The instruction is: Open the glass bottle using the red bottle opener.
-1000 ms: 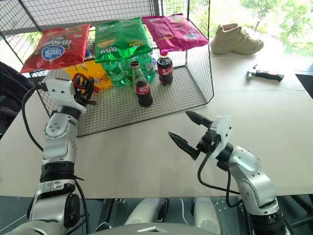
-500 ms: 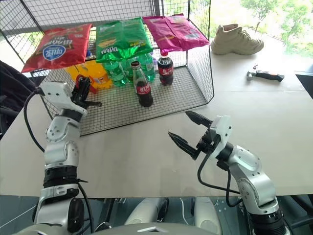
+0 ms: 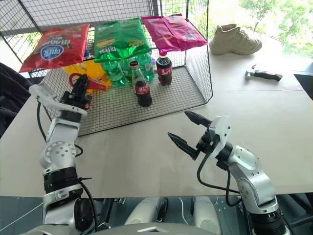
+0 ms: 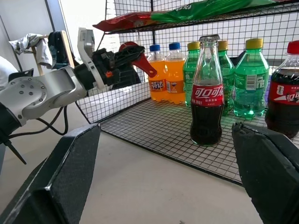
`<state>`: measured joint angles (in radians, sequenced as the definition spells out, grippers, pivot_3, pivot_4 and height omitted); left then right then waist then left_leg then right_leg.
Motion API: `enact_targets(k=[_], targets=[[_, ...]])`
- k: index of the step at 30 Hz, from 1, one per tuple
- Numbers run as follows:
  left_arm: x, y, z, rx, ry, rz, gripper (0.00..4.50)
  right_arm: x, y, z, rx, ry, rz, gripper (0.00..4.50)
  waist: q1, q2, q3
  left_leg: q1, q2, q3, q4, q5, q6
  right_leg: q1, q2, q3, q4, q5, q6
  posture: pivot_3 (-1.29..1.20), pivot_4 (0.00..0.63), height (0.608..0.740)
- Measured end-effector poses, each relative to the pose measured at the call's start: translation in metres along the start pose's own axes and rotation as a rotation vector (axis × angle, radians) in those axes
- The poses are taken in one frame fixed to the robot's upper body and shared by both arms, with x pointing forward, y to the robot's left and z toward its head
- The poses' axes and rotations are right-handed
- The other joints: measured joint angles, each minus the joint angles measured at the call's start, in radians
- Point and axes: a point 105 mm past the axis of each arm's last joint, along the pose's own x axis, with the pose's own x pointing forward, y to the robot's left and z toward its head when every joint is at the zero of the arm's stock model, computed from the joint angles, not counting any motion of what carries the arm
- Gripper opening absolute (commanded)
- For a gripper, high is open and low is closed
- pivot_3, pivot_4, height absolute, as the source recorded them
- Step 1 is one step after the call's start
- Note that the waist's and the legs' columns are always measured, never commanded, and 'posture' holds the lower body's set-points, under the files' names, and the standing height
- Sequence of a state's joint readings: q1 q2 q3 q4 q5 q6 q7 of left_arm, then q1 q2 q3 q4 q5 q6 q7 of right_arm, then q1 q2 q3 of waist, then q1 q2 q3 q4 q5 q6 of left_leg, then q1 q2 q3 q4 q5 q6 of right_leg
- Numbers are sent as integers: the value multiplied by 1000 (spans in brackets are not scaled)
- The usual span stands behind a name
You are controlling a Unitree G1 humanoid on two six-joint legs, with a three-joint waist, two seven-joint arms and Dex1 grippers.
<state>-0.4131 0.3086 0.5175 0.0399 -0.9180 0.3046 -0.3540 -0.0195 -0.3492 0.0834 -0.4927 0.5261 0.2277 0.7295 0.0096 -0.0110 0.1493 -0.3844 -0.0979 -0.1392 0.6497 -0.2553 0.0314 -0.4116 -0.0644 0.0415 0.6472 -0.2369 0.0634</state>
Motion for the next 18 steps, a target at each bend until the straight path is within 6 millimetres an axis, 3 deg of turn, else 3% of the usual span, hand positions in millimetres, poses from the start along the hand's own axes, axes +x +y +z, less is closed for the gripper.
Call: enact_targets(k=[5, 18], targets=[[0, -6, 8, -100, -29, -48, 32, 1, -1, 0, -7, 2, 0, 4500, 3, -1, 0, 0, 0, 0, 0, 0, 0, 0, 0, 0, 0, 0, 0, 0, 150, 732], [1, -17, 3, -195, 14, -120, 32, 3, -4, 0, -10, -3, -2, 4500, 3, -1, 0, 0, 0, 0, 1, 0, 0, 0, 0, 0, 1, 0, 0, 0, 150, 732]])
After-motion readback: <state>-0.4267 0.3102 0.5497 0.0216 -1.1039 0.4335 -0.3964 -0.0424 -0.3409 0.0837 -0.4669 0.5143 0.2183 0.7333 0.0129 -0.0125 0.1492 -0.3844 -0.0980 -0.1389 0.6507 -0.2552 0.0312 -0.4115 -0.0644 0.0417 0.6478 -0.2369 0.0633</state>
